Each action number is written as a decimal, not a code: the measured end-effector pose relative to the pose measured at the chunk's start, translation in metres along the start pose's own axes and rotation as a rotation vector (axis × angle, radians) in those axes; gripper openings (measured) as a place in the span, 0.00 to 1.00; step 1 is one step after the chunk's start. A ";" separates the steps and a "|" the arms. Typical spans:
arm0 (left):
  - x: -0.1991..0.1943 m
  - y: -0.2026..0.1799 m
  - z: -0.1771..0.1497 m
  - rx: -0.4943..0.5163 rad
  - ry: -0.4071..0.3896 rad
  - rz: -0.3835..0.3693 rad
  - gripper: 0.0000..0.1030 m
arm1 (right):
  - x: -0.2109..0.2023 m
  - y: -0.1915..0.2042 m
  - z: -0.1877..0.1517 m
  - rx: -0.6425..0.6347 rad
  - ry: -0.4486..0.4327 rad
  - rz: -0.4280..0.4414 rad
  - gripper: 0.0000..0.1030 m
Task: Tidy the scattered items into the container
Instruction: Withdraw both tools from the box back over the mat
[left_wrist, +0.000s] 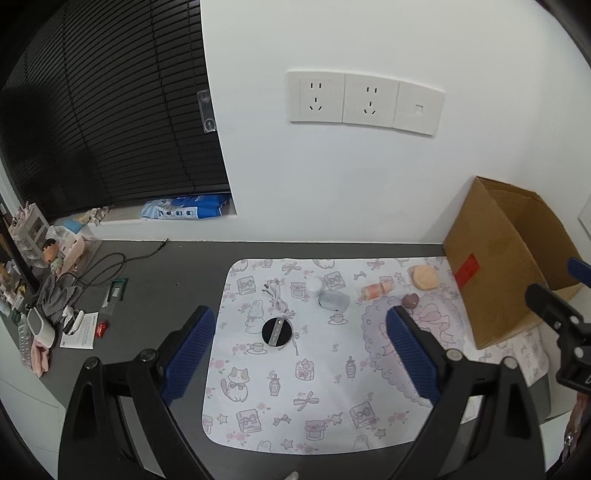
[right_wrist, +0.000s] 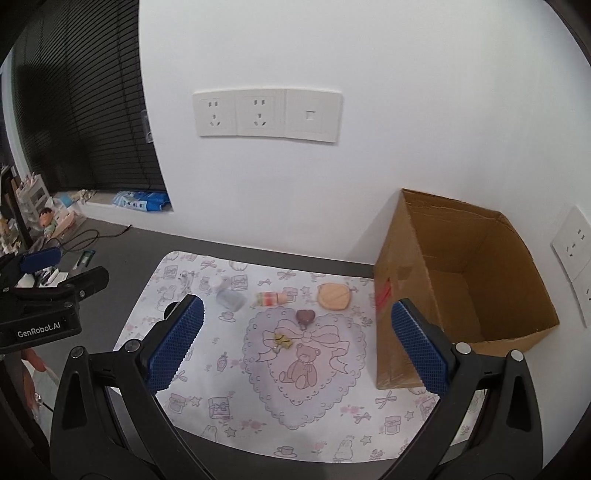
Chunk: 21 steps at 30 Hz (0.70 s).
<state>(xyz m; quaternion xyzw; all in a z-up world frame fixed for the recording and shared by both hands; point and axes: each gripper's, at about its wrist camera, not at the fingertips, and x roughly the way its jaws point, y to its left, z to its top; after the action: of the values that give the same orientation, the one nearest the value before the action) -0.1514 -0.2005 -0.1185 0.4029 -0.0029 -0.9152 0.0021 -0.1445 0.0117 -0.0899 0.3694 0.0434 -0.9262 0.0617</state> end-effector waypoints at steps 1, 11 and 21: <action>0.002 0.004 -0.002 -0.008 -0.002 -0.003 0.90 | 0.003 0.003 0.000 -0.010 0.004 0.000 1.00; 0.047 0.015 -0.017 0.046 0.048 0.001 0.90 | 0.048 0.021 -0.008 -0.024 0.052 0.020 1.00; 0.095 0.021 -0.034 0.044 0.061 0.003 0.90 | 0.103 0.025 -0.031 -0.031 0.117 0.022 1.00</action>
<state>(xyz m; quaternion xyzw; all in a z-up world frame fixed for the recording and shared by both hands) -0.1899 -0.2226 -0.2113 0.4307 -0.0235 -0.9022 -0.0055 -0.1936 -0.0180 -0.1844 0.4223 0.0571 -0.9016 0.0750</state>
